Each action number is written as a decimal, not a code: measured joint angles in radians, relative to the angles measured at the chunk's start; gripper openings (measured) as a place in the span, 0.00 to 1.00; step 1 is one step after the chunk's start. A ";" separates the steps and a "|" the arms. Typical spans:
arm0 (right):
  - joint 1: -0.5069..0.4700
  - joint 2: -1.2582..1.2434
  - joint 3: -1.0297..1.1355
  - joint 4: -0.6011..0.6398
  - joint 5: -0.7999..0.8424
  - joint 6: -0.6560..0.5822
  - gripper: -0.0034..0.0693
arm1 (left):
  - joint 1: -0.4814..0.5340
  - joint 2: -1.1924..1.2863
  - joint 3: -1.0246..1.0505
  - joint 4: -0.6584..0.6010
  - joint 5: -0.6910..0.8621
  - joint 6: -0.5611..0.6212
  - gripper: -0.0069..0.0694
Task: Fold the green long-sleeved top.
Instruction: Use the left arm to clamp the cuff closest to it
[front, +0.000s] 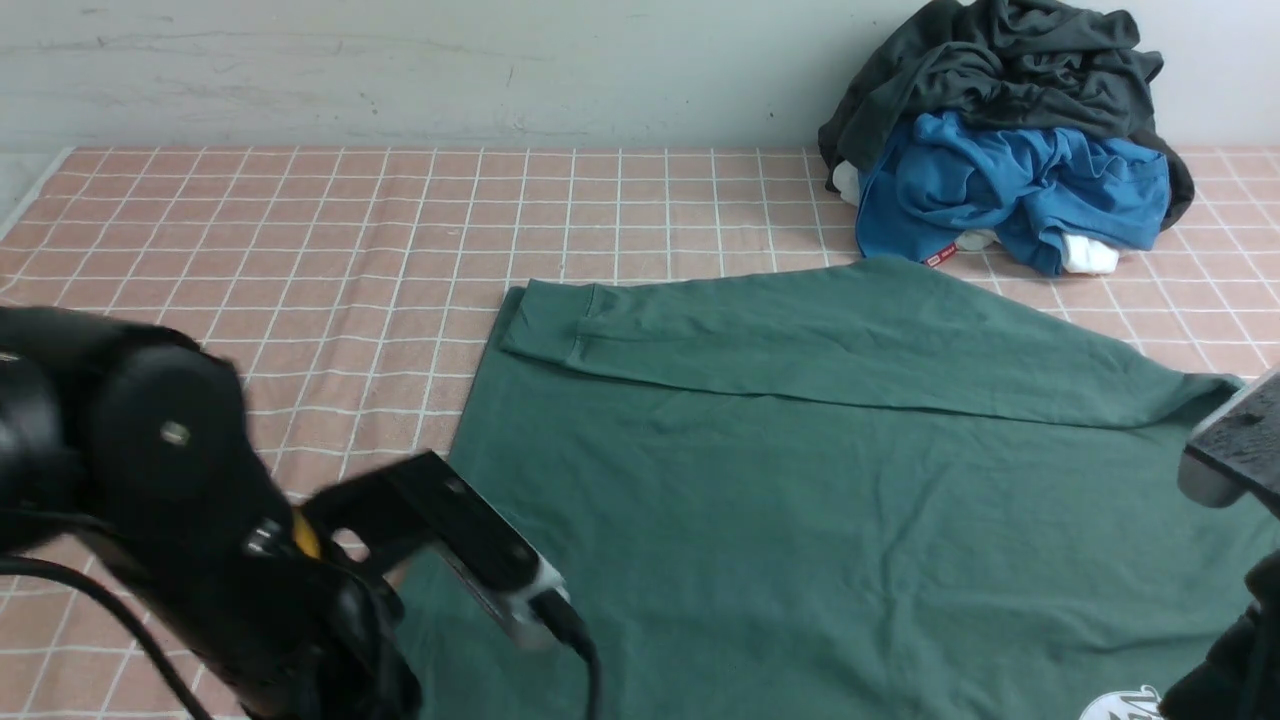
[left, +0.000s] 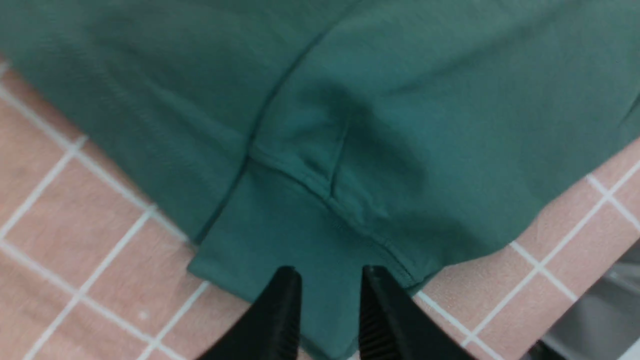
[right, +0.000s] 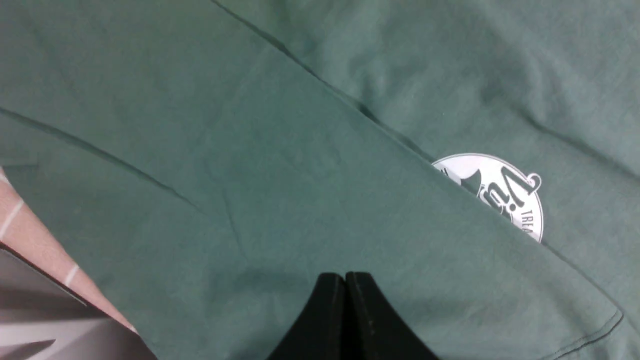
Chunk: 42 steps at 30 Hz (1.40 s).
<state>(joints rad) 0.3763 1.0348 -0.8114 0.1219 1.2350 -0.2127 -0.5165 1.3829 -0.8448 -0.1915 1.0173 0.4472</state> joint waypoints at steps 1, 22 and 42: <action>0.001 0.000 0.000 -0.008 0.001 0.000 0.03 | -0.061 0.058 -0.002 0.041 -0.030 -0.001 0.43; 0.001 0.000 0.002 -0.019 -0.150 0.000 0.03 | -0.153 0.325 -0.073 0.244 -0.164 -0.135 0.29; 0.001 0.000 0.003 -0.019 -0.154 0.000 0.03 | -0.118 0.333 -0.147 0.175 0.020 -0.167 0.17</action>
<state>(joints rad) 0.3776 1.0348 -0.8088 0.1028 1.0810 -0.2127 -0.6348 1.7159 -0.9919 -0.0161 1.0369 0.2801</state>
